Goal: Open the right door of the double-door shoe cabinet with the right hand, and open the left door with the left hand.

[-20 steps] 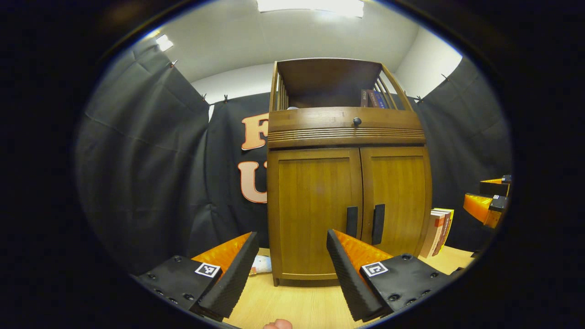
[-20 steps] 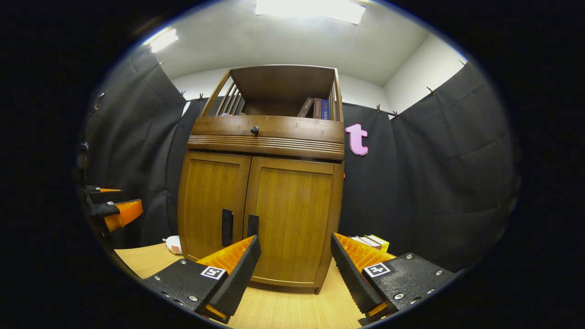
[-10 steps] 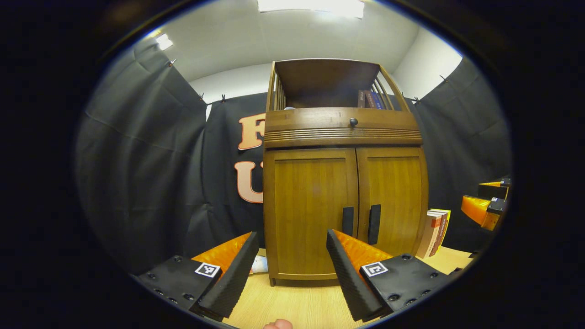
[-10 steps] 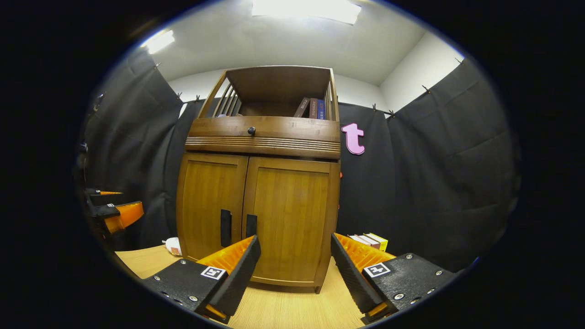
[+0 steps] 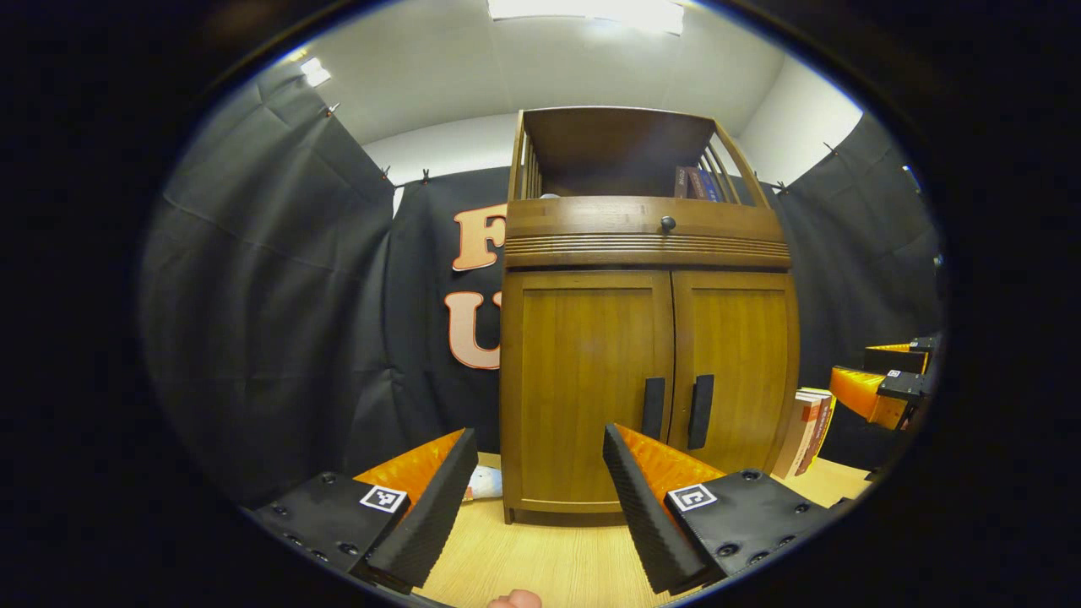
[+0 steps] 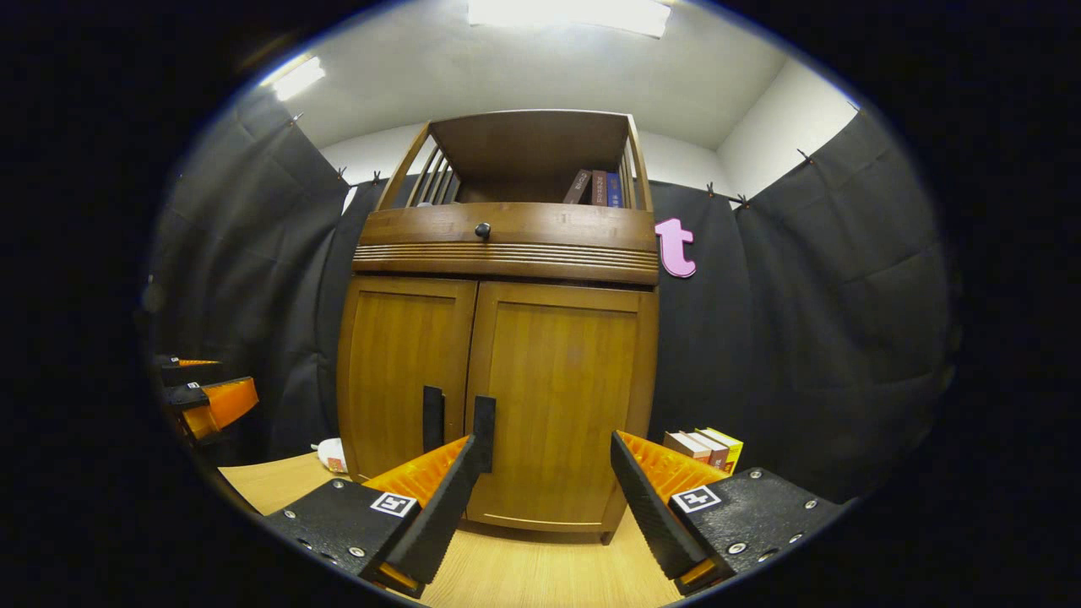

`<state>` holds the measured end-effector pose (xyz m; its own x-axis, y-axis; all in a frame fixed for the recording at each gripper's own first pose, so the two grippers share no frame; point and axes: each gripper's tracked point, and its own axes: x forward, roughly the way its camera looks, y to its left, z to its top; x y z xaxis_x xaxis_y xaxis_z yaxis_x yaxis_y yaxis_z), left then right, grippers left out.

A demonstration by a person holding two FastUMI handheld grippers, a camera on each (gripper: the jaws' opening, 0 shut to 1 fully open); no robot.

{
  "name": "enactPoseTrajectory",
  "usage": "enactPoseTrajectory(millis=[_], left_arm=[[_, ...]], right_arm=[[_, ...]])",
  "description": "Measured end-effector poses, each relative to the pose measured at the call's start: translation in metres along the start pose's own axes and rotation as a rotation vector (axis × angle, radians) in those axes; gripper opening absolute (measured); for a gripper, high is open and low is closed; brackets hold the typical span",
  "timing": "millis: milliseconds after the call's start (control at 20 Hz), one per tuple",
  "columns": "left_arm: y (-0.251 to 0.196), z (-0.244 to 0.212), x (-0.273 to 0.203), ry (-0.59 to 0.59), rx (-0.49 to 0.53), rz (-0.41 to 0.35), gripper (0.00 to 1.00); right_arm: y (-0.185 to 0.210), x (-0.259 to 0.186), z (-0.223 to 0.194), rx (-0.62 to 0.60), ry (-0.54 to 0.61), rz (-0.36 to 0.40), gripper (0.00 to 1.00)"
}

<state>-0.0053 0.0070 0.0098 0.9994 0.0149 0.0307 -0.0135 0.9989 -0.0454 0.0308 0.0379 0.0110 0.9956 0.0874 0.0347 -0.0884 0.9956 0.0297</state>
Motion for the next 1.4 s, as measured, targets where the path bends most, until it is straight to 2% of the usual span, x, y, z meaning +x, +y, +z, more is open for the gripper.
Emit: enactPoseTrajectory(millis=[150, 200, 250, 300, 350, 400, 550, 600, 650, 700, 750, 850, 1000, 1100, 1150, 1200, 1250, 1350, 1400], left_arm=[[0.001, 0.0, -0.005, 0.002, 0.006, -0.007, 0.94], [0.003, 0.001, -0.006, 0.001, 0.012, -0.005, 0.99], [0.003, 0.001, -0.008, -0.001, 0.011, -0.005, 0.99], [0.003, 0.002, -0.009, -0.005, 0.005, -0.008, 0.94], [0.002, 0.004, -0.01, -0.008, -0.001, -0.013, 0.94], [0.002, 0.004, -0.01, -0.007, 0.002, -0.013, 0.94], [0.002, 0.004, -0.016, -0.011, 0.008, -0.015, 0.99], [0.003, 0.005, -0.018, -0.014, 0.01, -0.018, 0.94], [0.004, 0.007, -0.018, -0.016, 0.013, -0.018, 0.94], [0.007, 0.007, -0.018, -0.02, 0.018, -0.016, 0.94], [0.009, 0.009, -0.019, -0.024, 0.023, -0.011, 0.94], [0.014, 0.01, -0.019, -0.032, 0.022, -0.005, 0.99], [0.019, 0.01, -0.022, -0.031, 0.009, 0.004, 0.94], [0.024, 0.007, -0.023, -0.026, 0.005, 0.011, 0.99], [0.026, 0.007, -0.022, -0.026, 0.003, 0.014, 0.99], [0.028, 0.006, -0.022, -0.026, 0.003, 0.016, 0.99], [0.028, 0.006, -0.021, -0.027, 0.003, 0.018, 0.96], [0.028, 0.006, -0.02, -0.028, 0.006, 0.017, 0.99], [0.027, 0.006, -0.019, -0.029, 0.007, 0.015, 0.94]], right_arm=[[0.011, 0.026, 0.008, -0.002, -0.002, 0.026, 0.94], [0.016, 0.034, 0.012, 0.008, -0.004, 0.041, 0.94], [0.023, 0.039, 0.018, 0.012, -0.015, 0.055, 0.94], [0.029, 0.049, 0.023, 0.005, -0.024, 0.066, 0.94], [0.033, 0.059, 0.025, -0.007, -0.03, 0.071, 0.98], [0.039, 0.069, 0.025, -0.018, -0.03, 0.078, 0.94], [0.06, 0.095, 0.023, 0.003, -0.032, 0.117, 0.94], [0.065, 0.103, 0.021, 0.004, -0.033, 0.123, 0.94], [0.07, 0.116, 0.019, -0.007, -0.037, 0.118, 0.94], [0.071, 0.13, 0.013, -0.026, -0.034, 0.106, 0.98], [0.07, 0.143, 0.001, -0.046, -0.021, 0.086, 0.94], [0.065, 0.166, -0.023, -0.058, 0.0, 0.046, 0.94], [0.06, 0.193, -0.053, -0.046, 0.049, 0.018, 0.94], [0.06, 0.206, -0.062, -0.037, 0.079, 0.007, 0.94], [0.061, 0.211, -0.065, -0.032, 0.087, 0.0, 0.9], [0.062, 0.215, -0.07, -0.028, 0.093, -0.001, 0.91], [0.065, 0.216, -0.073, -0.025, 0.097, -0.001, 0.86], [0.068, 0.224, -0.079, -0.027, 0.105, -0.002, 0.85], [0.07, 0.227, -0.082, -0.035, 0.113, -0.002, 0.79]])
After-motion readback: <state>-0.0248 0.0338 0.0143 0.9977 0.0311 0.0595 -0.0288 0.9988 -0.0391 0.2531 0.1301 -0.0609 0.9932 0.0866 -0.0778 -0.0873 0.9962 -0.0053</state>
